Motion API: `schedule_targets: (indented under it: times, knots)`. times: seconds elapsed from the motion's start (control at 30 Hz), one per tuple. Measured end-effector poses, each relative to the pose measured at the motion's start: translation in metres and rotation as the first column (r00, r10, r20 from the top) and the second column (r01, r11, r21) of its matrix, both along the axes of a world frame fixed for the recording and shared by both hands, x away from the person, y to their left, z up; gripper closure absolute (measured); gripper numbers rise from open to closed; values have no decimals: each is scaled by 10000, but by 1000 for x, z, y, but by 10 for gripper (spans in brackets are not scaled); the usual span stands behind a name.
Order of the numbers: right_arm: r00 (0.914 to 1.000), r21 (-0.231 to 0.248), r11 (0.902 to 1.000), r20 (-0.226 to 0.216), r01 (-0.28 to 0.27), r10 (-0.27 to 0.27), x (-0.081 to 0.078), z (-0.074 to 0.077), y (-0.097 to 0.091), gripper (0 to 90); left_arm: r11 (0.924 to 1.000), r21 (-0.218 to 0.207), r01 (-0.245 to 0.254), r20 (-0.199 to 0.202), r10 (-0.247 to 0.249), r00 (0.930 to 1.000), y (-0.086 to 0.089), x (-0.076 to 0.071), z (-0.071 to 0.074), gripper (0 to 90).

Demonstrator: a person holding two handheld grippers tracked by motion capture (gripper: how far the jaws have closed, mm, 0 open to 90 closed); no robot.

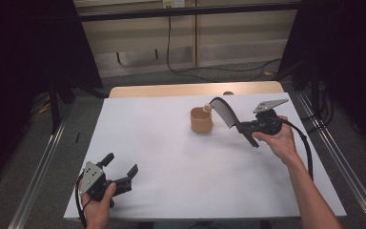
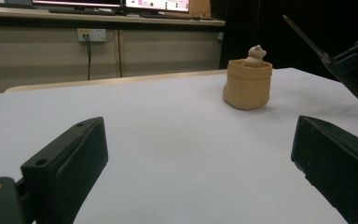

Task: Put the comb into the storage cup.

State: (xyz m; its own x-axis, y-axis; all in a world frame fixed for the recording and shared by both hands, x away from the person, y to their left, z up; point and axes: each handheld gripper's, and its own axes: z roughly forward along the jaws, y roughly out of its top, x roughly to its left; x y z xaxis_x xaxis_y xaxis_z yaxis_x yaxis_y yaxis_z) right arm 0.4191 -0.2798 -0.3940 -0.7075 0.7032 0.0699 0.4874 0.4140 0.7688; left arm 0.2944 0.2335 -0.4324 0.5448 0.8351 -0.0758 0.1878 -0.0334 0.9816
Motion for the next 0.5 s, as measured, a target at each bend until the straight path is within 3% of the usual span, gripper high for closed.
schedule_targets:
  times: [0.17, 0.33, 0.5]
  knots:
    - [9986, 539, 9982, 447, 260, -284, -2, 0, 1, 732, 10000, -16, 41, 17, -41, 10000, 0, -1, 0, 38]
    - [9931, 1349, 9880, 782, 758, -869, -3, -3, -1, 731, 10000, 42, 18, 30, -18, 10000, 1, 0, 1, 38]
    - [9874, 1783, 9793, 1075, 953, -1157, -5, -5, 0, 731, 10000, 29, 12, 42, -12, 10000, 1, 0, 1, 38]
